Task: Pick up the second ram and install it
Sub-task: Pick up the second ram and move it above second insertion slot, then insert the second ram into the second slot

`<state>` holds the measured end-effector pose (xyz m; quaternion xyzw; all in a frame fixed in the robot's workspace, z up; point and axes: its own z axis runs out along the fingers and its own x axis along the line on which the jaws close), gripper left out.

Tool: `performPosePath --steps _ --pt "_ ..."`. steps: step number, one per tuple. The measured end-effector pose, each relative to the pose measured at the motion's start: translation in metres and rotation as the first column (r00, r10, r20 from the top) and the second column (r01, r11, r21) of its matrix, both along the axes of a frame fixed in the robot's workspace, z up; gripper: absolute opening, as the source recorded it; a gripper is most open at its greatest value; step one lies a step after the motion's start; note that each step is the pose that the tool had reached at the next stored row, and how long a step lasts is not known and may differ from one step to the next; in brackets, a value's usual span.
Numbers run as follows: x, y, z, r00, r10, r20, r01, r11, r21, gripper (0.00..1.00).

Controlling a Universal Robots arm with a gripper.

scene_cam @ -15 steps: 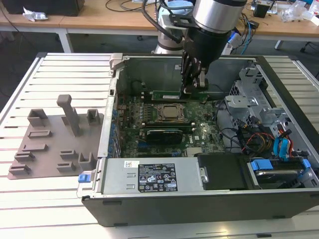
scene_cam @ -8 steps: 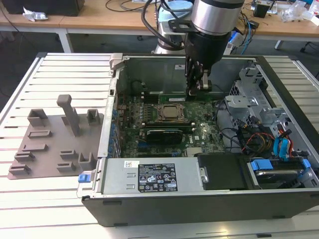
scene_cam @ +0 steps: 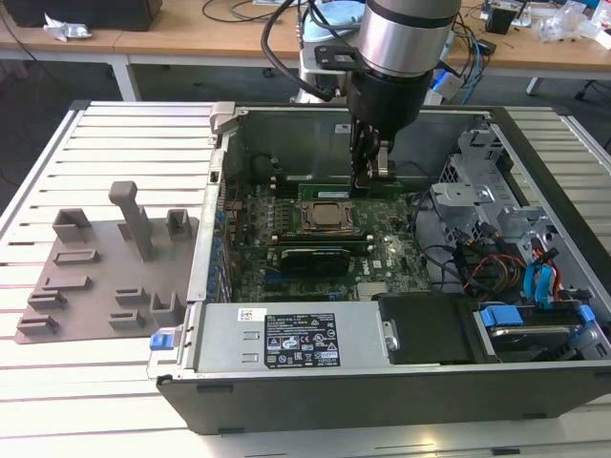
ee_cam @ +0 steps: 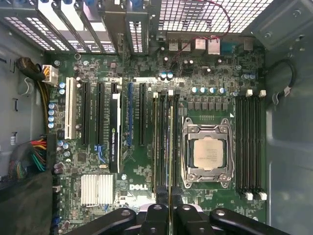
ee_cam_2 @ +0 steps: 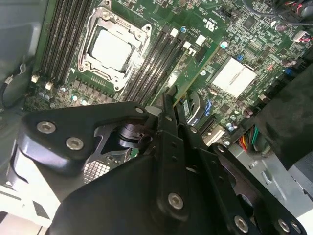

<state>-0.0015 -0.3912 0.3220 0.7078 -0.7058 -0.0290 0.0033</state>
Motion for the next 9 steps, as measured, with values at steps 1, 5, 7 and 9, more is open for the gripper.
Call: performPosePath --steps 1,5,7,9 --pt "0.0000 0.0000 0.0000 1.0000 0.000 0.0000 0.000 1.0000 0.0001 0.14" --pt "0.0000 0.0002 0.0000 1.0000 0.000 0.0000 0.000 1.0000 0.0000 0.14" --pt "-0.0010 0.0003 -0.0003 1.0000 -0.001 0.0000 0.001 1.0000 0.0000 0.14" --pt "-0.0042 0.0003 -0.0030 1.0000 0.000 0.0000 0.000 1.0000 0.0001 0.14"
